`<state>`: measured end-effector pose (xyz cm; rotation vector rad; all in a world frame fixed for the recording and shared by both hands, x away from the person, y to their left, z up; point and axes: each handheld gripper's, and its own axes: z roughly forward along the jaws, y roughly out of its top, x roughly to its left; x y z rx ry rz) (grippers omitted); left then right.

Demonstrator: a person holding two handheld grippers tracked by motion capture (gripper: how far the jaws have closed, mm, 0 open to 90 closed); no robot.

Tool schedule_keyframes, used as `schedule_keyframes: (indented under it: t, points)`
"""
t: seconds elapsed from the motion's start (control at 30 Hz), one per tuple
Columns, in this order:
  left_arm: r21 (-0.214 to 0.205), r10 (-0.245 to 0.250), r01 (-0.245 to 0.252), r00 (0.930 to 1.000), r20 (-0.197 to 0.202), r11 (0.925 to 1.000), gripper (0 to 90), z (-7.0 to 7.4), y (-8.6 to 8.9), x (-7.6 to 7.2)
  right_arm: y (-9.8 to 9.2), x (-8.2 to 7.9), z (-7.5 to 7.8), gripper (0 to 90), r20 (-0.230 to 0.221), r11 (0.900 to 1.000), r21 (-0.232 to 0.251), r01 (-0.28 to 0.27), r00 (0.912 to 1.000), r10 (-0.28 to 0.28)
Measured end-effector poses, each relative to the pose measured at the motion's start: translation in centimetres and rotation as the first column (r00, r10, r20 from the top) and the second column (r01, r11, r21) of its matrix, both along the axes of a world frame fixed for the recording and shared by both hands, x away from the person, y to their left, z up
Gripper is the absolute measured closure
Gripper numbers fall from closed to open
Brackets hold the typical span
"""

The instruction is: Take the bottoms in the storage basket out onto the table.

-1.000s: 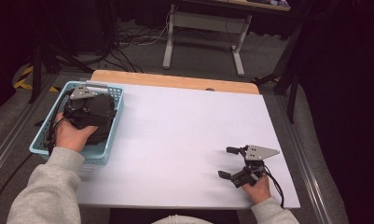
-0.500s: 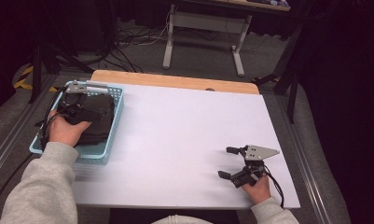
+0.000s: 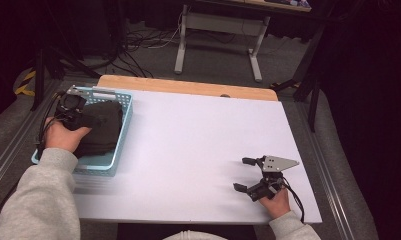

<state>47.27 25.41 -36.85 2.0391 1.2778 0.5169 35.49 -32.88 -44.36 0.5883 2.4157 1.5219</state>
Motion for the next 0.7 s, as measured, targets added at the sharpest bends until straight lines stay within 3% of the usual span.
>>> schedule_keyframes:
  t: [0.37, 0.5, 0.7]
  points:
    - [0.040, 0.032, -0.029, 0.9957, -0.086, 0.9988, 0.0, -0.4, 0.7, 1.1, 0.0, 0.0, 0.0, 0.6, -0.001, 1.0000, 0.000, -0.002, 1.0000, 0.002]
    - [0.021, 0.054, -0.052, 0.9901, -0.129, 0.9984, 0.1, -0.7, 1.0, 1.5, 0.0, 0.0, 0.0, 0.6, -0.001, 1.0000, 0.000, -0.003, 1.0000, 0.003]
    - [0.041, 0.073, -0.067, 0.9827, -0.170, 0.9969, 0.0, -1.4, 1.3, 1.9, 0.0, 0.0, 0.0, 0.6, -0.001, 1.0000, 0.001, -0.003, 1.0000, 0.003]
